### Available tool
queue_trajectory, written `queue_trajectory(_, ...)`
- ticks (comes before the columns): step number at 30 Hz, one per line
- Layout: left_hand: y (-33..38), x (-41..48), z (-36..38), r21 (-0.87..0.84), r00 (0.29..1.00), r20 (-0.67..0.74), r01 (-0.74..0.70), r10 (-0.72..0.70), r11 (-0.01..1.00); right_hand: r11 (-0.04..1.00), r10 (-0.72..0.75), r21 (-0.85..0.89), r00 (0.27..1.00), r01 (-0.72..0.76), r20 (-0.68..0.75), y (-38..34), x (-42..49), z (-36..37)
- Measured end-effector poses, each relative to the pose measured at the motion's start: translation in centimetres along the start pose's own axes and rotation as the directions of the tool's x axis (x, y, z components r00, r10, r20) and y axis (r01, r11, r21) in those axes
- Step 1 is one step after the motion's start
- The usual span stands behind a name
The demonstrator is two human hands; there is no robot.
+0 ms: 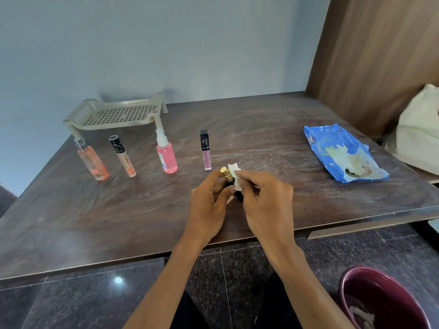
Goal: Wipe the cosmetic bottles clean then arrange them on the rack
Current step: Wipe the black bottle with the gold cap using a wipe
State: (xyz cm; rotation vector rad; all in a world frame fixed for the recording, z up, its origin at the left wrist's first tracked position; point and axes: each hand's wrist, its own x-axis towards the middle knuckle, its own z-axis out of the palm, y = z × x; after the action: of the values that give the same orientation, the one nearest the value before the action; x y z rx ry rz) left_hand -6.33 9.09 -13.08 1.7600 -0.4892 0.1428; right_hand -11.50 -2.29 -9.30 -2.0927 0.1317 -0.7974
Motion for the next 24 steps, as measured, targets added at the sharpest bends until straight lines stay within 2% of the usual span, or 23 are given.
queue_trajectory(7,0.6,0.0,0.2,0.033,0.999,-0.020,-0.046,0.047,0.998,0.987,0.130,-0.094,0.991,-0.128,0.019,2.8,-1.0,-0.5)
queue_trajectory(14,0.8,-0.1,0.2,0.008,0.998,-0.005,-0.059,0.059,0.998,0.999,0.009,-0.032,1.000,-0.009,0.003,0.2,0.2,-0.1)
queue_trajectory(18,0.5,-0.1,0.2,-0.004,1.000,0.000,-0.022,0.022,1.000,0.999,0.038,-0.034,0.999,-0.039,-0.013,1.6,-0.7,0.1)
queue_trajectory(22,0.4,0.0,0.2,0.069,0.998,-0.012,-0.055,0.056,0.996,0.990,0.108,-0.085,0.994,-0.108,-0.002,3.0,-1.3,-0.3)
queue_trajectory(24,0.5,0.0,0.3,0.079,0.998,-0.007,-0.063,0.064,0.995,0.992,0.092,-0.083,0.996,-0.091,0.005,2.5,-1.0,-0.4)
